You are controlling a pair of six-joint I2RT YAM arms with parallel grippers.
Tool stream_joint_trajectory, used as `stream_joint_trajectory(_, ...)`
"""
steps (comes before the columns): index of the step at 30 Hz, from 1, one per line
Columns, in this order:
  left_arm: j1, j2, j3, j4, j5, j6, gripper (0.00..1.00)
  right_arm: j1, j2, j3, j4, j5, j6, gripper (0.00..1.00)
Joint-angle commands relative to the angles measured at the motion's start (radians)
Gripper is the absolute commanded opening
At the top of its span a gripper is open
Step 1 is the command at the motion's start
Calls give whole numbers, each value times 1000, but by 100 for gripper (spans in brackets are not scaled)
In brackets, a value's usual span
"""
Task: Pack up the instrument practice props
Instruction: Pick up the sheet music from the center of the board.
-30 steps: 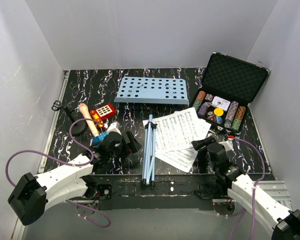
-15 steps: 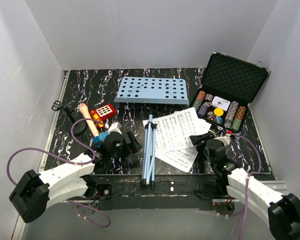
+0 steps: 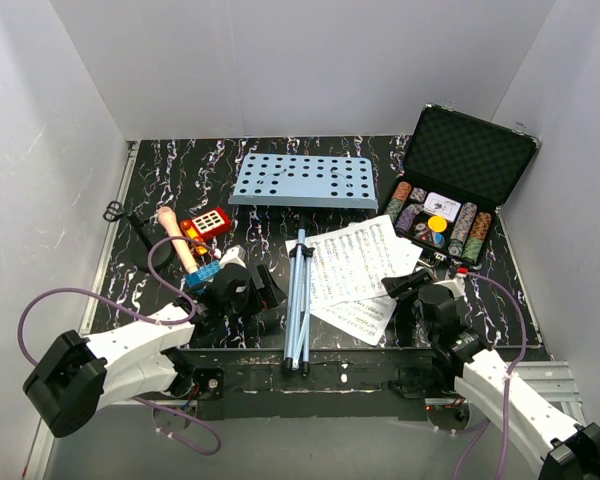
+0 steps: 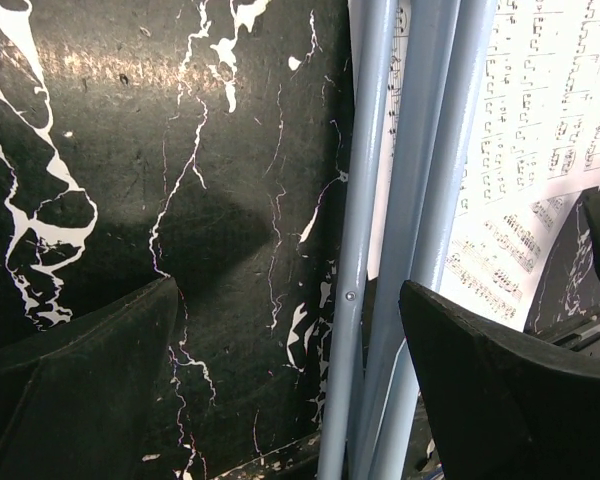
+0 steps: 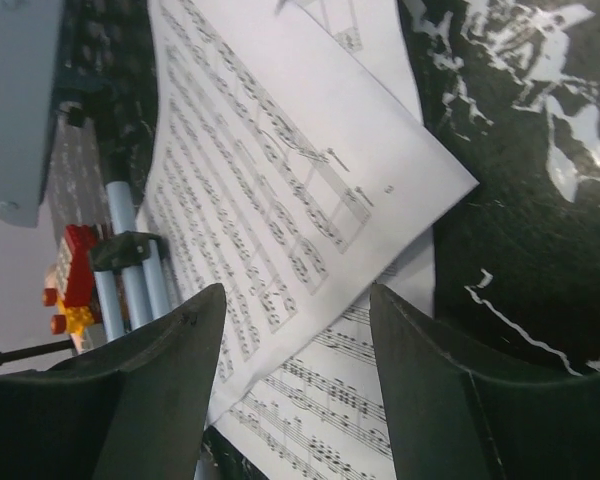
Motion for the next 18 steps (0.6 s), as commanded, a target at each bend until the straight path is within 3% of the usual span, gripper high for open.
stream_joint_trajectory(1, -7, 1, 13, 21, 14, -1, 93, -4, 27, -9, -107, -1, 18, 68)
stream_joint_trajectory(8, -8, -32, 5, 11, 6, 1, 93, -4, 107, 16, -84, 20, 22, 68)
stream_joint_trajectory(18, -8, -74, -1, -14, -6, 15, 93, -4, 214, -15, 158, 65, 21, 67)
